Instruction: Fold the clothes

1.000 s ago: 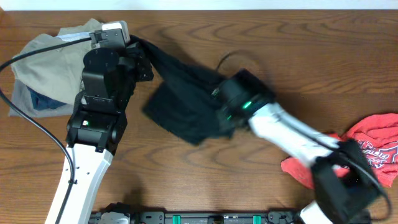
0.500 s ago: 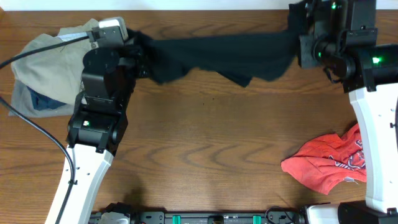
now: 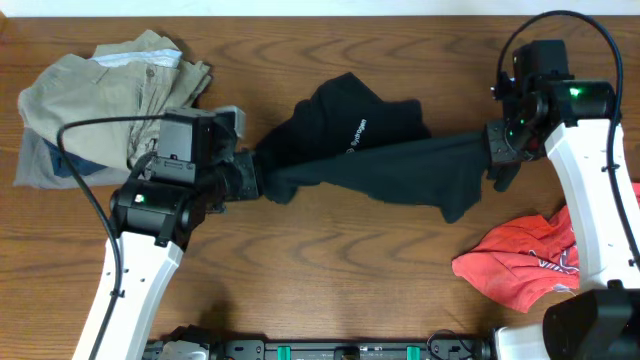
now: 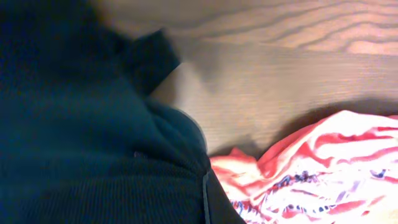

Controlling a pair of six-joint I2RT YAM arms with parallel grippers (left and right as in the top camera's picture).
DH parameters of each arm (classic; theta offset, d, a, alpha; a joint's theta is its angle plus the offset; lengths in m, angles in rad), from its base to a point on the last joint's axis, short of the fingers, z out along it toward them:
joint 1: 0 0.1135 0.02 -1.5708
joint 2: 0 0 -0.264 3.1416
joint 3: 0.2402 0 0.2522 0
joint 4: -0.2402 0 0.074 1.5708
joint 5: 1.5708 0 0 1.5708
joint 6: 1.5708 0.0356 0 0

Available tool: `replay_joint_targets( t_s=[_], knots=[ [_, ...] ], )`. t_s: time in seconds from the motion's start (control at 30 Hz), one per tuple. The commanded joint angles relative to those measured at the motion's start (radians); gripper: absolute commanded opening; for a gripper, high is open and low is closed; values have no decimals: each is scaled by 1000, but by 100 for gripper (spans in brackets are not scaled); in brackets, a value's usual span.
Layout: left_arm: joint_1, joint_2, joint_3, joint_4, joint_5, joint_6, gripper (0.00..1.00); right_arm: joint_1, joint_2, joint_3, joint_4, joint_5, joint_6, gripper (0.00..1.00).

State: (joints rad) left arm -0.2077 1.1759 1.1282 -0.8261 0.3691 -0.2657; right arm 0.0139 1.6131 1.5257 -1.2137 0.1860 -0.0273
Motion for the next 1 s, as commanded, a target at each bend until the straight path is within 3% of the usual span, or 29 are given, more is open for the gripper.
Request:
replay_joint_targets(
  t_s=[0.0, 0.2, 0.27, 0.4, 0.57, 0.63, 0.97],
  knots=[
    [5, -13, 7, -32, 107, -1, 6, -63, -10, 18, 89, 216, 94, 1],
    [-2, -13, 7, -167, 380, -1, 23, -103, -10, 98, 163, 233, 121, 2],
    [-2, -13, 7, -229, 409, -1, 36, -106, -10, 98, 151, 230, 119, 3],
    [-1, -13, 6, -325, 400, 0, 40, -106, -7, 97, 61, 230, 116, 6],
    [-2, 1, 5, -202, 207, -1, 40, -106, -7, 96, -13, 230, 117, 12],
    [-2, 29, 5, -133, 171, -1, 50, -106, -7, 96, -30, 234, 116, 13],
    [-51, 342, 5, 24, 225, 0, 56, -106, -7, 96, -34, 296, 147, 27]
  ],
)
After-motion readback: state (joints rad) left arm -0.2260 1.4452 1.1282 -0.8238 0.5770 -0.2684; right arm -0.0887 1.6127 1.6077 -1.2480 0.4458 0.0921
